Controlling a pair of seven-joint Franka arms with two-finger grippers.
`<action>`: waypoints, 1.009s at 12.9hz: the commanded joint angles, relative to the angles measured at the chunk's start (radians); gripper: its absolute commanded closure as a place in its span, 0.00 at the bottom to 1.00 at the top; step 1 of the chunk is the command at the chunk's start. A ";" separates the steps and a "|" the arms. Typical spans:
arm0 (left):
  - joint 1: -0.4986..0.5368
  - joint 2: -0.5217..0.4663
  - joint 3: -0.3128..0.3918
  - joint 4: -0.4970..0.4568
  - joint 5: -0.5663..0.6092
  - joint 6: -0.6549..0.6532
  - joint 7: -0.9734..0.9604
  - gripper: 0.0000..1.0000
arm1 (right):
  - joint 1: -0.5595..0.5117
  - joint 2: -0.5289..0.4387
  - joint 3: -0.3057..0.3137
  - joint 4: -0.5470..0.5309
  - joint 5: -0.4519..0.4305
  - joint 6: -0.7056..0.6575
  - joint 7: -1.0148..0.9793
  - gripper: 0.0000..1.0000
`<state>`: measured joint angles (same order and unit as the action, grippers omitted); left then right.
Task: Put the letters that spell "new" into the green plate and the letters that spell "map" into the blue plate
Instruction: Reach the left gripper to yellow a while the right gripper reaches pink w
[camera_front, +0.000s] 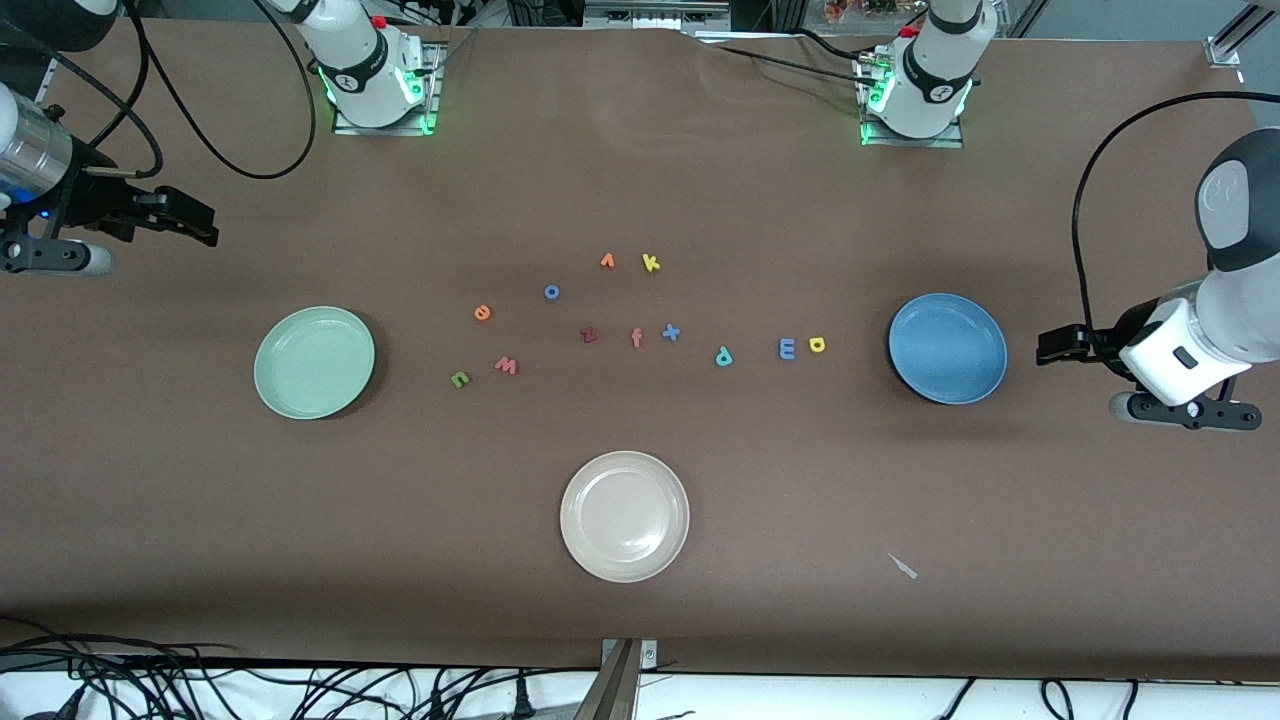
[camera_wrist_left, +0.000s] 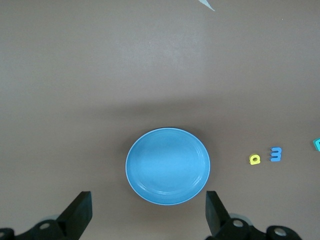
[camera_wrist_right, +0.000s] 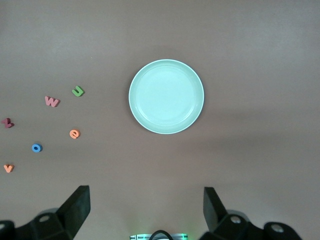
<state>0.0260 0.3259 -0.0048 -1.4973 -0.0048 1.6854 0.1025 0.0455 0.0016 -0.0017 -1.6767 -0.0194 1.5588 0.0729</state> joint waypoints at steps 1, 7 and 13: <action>-0.005 0.002 -0.003 -0.006 0.025 -0.003 -0.006 0.00 | 0.022 0.020 0.003 0.015 0.012 -0.011 -0.016 0.00; -0.069 0.041 -0.070 -0.063 -0.061 0.007 -0.271 0.00 | 0.108 0.107 0.005 0.009 0.021 0.061 0.002 0.00; -0.092 0.044 -0.182 -0.306 -0.063 0.282 -0.538 0.00 | 0.231 0.204 0.005 -0.107 0.022 0.326 0.206 0.00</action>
<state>-0.0699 0.3951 -0.1725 -1.7275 -0.0427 1.9049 -0.3872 0.2502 0.2041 0.0076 -1.7483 -0.0067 1.8263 0.2148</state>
